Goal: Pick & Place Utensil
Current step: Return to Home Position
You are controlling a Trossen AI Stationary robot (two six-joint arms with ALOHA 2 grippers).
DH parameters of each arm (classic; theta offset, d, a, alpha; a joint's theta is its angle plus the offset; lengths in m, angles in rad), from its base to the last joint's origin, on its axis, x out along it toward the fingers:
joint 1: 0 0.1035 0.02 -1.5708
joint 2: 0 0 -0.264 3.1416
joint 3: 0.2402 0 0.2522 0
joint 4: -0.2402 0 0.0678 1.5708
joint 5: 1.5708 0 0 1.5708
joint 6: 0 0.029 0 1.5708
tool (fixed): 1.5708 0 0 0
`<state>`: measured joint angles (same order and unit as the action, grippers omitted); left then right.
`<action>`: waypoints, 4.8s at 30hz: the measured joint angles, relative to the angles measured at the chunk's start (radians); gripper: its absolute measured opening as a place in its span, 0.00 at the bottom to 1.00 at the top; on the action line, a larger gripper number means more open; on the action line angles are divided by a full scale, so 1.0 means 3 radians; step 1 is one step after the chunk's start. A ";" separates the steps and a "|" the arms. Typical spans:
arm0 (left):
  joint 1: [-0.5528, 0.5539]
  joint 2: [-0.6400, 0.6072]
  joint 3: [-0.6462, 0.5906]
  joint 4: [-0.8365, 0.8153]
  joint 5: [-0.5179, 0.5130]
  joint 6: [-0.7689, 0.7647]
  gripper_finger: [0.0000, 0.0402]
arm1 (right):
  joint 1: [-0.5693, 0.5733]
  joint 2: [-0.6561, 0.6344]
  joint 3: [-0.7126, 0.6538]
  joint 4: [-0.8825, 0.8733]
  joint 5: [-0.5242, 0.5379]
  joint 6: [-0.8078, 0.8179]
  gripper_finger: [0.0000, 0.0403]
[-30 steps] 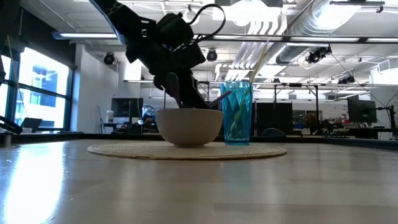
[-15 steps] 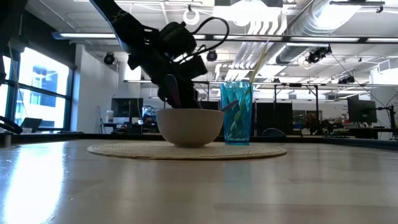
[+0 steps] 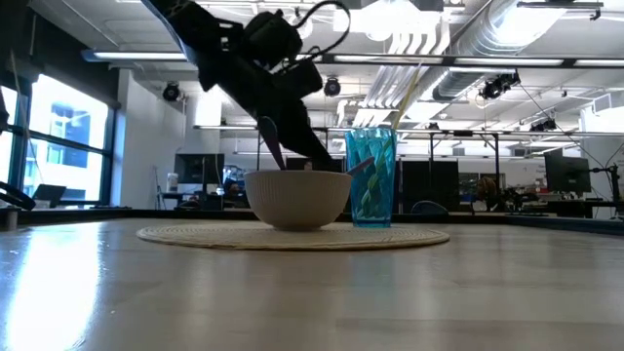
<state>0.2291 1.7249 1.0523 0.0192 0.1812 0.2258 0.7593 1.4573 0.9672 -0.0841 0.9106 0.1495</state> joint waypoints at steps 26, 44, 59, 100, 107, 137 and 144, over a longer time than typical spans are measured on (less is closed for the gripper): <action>-0.0023 -0.2081 -0.0508 -0.1132 -0.0048 -0.0291 0.23 | -0.0622 -0.0021 0.0001 0.0139 -0.0959 -0.0056 0.25; -0.0023 -0.4101 -0.1443 -0.1022 -0.0246 -0.0615 0.13 | -0.1386 -0.0020 0.0001 0.0969 -0.2339 -0.1011 0.15; -0.0023 -0.5171 -0.2138 -0.1017 -0.0468 -0.1037 0.13 | -0.2023 -0.0017 0.0001 0.1307 -0.3520 -0.1108 0.00; -0.0082 -0.5726 -0.2899 -0.0738 -0.0294 -0.1528 0.13 | -0.1826 -0.2503 -0.1696 0.1684 -0.2465 -0.0754 0.00; -0.0439 -0.5728 -0.2898 -0.0625 -0.0629 -0.1357 0.13 | -0.1545 -0.3671 -0.2262 0.1518 -0.2247 -0.0720 0.00; -0.1029 -0.5728 -0.3184 -0.0295 -0.1290 -0.0828 0.13 | -0.2346 -0.4814 -0.3192 0.0919 -0.2874 -0.0162 0.00; -0.1027 -0.5706 -0.3340 -0.0183 -0.1320 -0.0990 0.13 | -0.2346 -0.4812 -0.3192 0.0464 -0.2829 0.0133 0.00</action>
<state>-0.0792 0.0133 0.0503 -0.0357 -0.2149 -0.0712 0.0555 0.0135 0.0097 0.0551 0.0620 0.1893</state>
